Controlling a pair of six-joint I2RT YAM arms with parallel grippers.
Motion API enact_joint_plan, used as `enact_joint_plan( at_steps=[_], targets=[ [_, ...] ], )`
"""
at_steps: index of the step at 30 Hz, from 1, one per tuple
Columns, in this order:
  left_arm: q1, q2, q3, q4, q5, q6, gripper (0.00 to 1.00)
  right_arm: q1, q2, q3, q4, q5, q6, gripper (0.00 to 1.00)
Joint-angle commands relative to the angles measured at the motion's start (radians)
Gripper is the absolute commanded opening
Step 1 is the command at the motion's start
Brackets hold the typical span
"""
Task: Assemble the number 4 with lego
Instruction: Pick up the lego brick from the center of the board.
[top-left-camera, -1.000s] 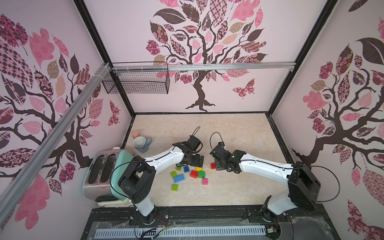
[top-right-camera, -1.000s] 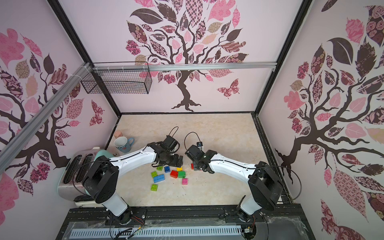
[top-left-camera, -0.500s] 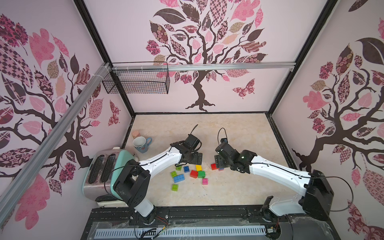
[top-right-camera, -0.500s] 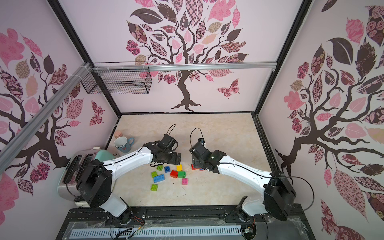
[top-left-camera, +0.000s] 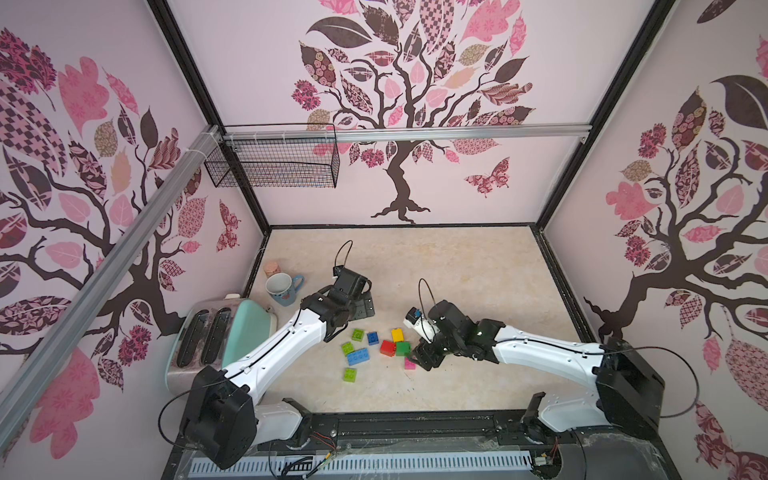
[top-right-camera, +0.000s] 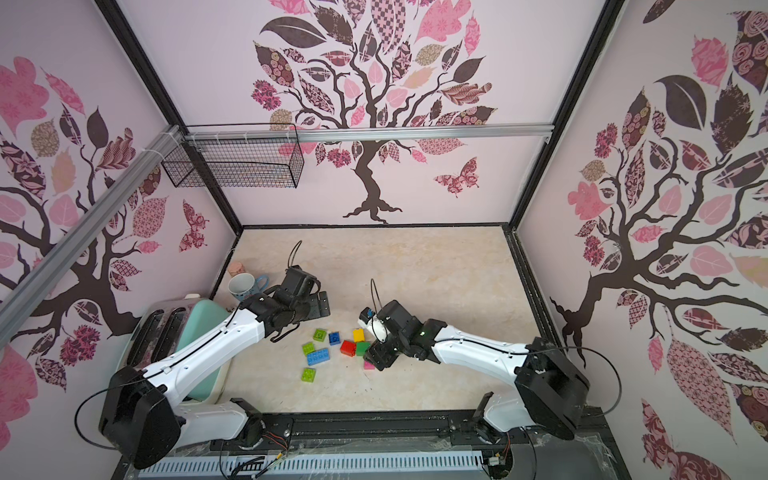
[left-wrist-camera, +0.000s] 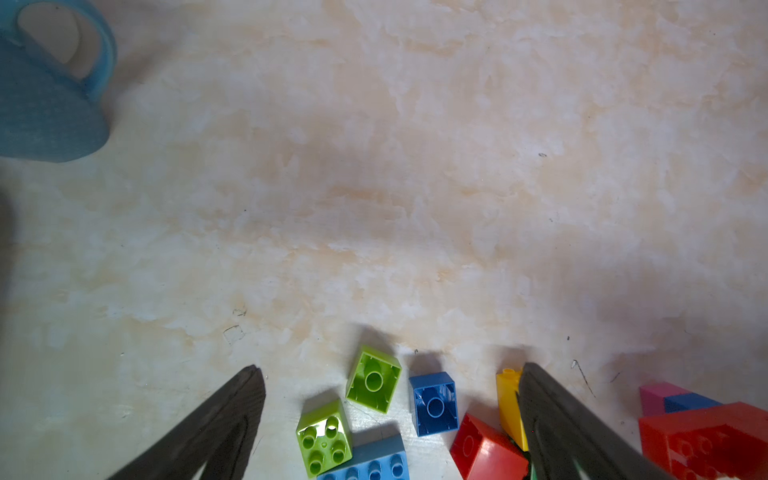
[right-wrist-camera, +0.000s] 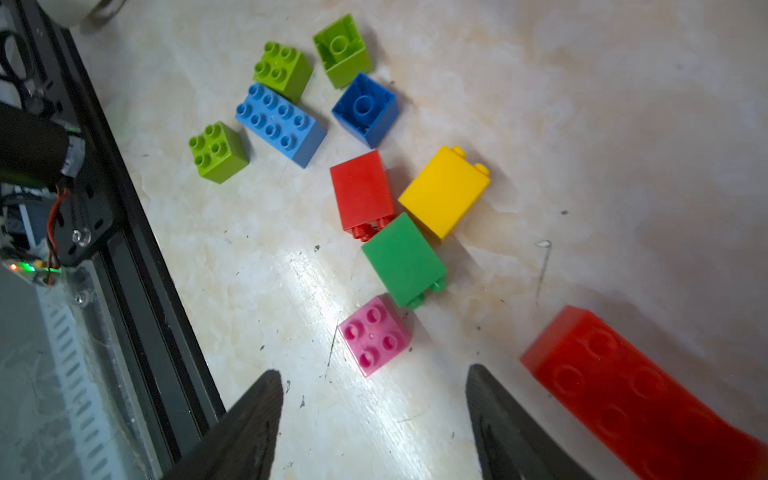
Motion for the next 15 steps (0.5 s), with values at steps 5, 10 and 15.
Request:
enact_joint_plan(
  at_steps=[5,10,15],
  targets=[
    [0.005,-0.005,-0.047,-0.039,-0.037,-0.043,0.98,0.029,0.122,0.035,0.002,0.032,-0.164,0.73],
    [0.004,-0.005,-0.050,-0.036,-0.035,-0.042,0.98,0.030,0.174,0.027,0.000,0.070,-0.218,0.73],
    [0.005,0.002,-0.050,-0.032,-0.030,-0.037,0.98,0.031,0.222,0.042,0.044,0.066,-0.223,0.71]
  ],
)
